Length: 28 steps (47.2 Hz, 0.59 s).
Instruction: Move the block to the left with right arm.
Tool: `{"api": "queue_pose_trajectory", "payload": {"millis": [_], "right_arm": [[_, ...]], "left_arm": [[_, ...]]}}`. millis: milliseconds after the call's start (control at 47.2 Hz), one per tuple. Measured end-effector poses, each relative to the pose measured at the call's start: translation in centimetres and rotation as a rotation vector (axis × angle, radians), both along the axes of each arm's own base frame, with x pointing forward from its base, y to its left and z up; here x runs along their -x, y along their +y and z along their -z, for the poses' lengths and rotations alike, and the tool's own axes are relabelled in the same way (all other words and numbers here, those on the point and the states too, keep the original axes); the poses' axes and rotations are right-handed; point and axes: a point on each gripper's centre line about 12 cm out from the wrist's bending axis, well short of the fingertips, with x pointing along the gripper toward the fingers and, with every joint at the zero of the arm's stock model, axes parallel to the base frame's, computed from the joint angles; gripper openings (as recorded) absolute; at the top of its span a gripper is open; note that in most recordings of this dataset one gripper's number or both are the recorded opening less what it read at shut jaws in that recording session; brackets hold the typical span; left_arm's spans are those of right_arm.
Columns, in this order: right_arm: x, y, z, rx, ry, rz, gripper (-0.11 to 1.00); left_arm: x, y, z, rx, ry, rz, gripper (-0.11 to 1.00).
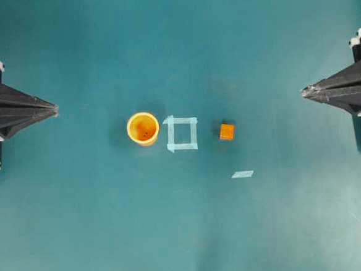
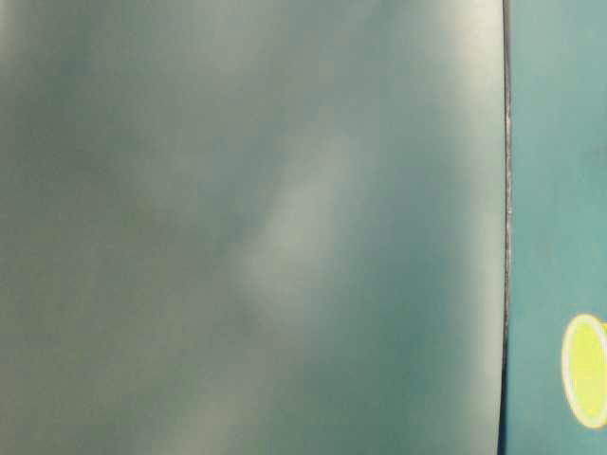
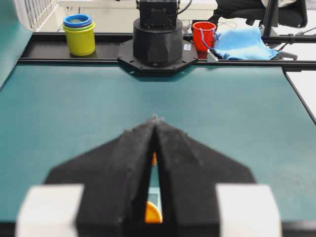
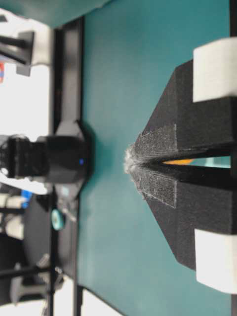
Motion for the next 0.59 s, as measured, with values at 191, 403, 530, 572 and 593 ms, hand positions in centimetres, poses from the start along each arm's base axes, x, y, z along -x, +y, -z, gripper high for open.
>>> {"api": "queue_pose_trajectory", "payload": {"millis": [191, 403, 530, 572, 593], "right_arm": [[-0.5, 0.0, 0.3, 0.000, 0.028, 0.000, 0.00], [-2.3, -0.1, 1.1, -0.008, 0.101, 0.003, 0.00], [-3.4, -0.1, 1.3, -0.010, 0.129, 0.003, 0.00], [-3.8, -0.1, 1.4, -0.007, 0.140, 0.005, 0.00], [-3.9, -0.1, 1.4, -0.007, 0.144, 0.005, 0.00]], "left_arm": [[0.6, 0.0, -0.2, -0.009, 0.008, 0.000, 0.00], [1.2, 0.0, 0.5, -0.007, 0.089, -0.001, 0.00], [2.4, 0.0, 0.6, -0.007, 0.137, -0.002, 0.00], [3.0, 0.0, 0.4, -0.007, 0.137, -0.002, 0.00], [3.4, 0.0, 0.2, -0.007, 0.130, -0.003, 0.00]]}}
